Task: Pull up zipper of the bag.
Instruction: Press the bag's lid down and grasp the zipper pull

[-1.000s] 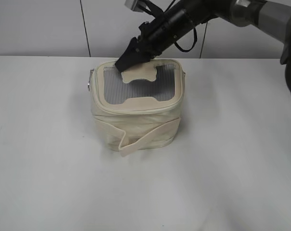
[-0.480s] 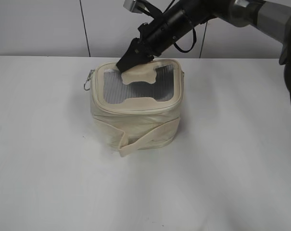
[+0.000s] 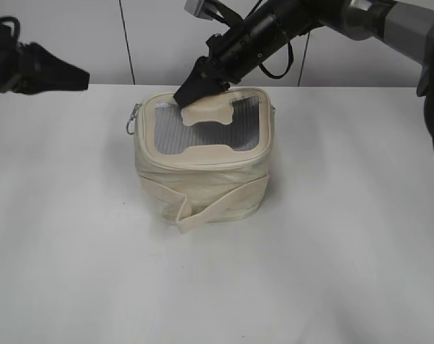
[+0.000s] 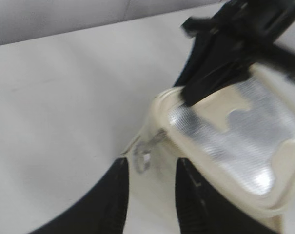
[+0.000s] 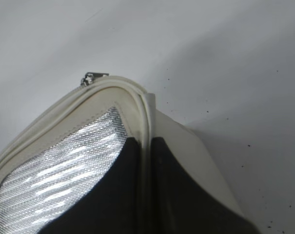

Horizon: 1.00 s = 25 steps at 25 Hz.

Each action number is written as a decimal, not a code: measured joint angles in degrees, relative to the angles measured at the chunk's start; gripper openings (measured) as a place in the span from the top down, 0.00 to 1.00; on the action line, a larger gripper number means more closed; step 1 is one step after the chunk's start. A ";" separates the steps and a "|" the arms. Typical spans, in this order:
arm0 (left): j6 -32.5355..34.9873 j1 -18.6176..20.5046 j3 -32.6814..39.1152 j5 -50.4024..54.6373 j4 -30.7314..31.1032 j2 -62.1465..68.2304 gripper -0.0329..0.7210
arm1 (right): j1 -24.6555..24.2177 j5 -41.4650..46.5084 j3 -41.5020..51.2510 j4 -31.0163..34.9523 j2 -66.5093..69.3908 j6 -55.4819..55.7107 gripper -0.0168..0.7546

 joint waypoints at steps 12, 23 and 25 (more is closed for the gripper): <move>9.69 -12.72 -0.43 -21.88 12.70 11.07 0.60 | 0.00 0.00 0.00 0.00 0.00 1.18 0.91; 10.69 -16.27 -0.54 -29.10 10.06 11.12 0.51 | 0.00 0.07 0.00 0.06 0.00 1.68 0.91; 11.09 -16.27 -0.68 -29.23 9.04 11.44 0.51 | 0.00 0.07 0.00 0.06 0.00 1.68 0.91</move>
